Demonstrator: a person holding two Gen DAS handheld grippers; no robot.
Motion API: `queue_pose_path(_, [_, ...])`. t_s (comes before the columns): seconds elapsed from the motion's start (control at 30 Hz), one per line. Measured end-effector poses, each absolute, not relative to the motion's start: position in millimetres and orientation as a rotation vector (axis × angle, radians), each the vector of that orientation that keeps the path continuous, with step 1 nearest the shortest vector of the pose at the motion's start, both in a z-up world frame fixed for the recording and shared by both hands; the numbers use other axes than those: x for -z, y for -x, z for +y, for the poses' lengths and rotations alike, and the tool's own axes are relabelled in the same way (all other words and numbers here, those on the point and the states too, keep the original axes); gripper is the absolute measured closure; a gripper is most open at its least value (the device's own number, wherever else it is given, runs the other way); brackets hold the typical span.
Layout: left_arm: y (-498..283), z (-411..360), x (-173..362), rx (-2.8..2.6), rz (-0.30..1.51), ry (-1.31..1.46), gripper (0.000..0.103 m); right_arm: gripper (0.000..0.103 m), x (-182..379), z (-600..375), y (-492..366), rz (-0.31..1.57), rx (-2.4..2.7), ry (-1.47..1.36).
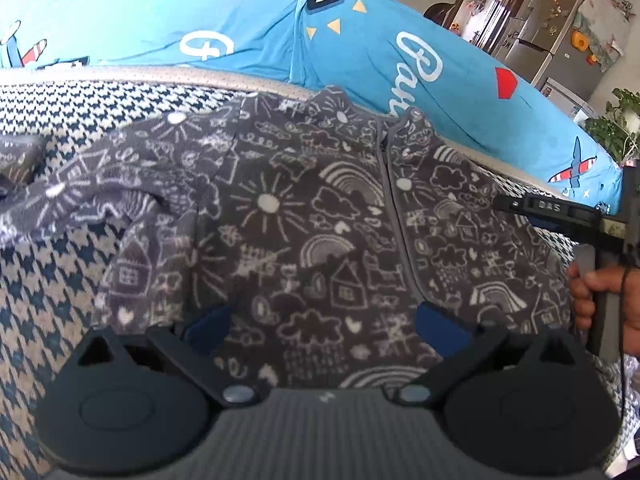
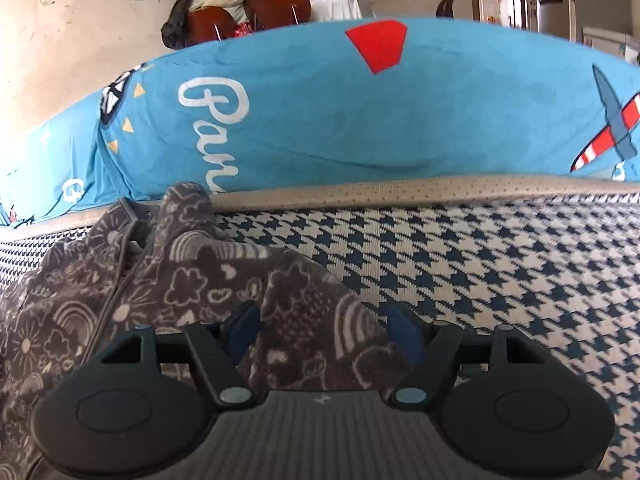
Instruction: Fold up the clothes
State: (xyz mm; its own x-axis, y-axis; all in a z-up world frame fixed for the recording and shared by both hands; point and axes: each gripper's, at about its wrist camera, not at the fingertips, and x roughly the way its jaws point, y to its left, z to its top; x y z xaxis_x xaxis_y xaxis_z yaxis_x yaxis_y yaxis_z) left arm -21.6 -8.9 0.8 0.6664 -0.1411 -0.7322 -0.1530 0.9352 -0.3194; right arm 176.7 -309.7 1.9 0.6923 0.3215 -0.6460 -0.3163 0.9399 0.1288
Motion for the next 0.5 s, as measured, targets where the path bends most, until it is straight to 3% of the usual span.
queue_pose_path(0.13, [20,-11,2,0.000,0.857,0.381,0.000,0.032,4,-303,-182,0.718,-0.364,0.017])
queue_pose_path(0.2, [19,-11,2,0.000,0.860,0.385,0.000,0.038,4,-299,-182,0.713,-0.368,0.033])
queue_pose_path(0.37, [17,-12,5,-0.003,0.865,0.398,0.000,0.077,4,-286,-179,0.693,-0.416,0.088])
queue_pose_path(0.5, [16,-13,5,-0.006,0.860,0.393,0.000,0.090,-1,-280,-175,0.643,-0.378,0.127])
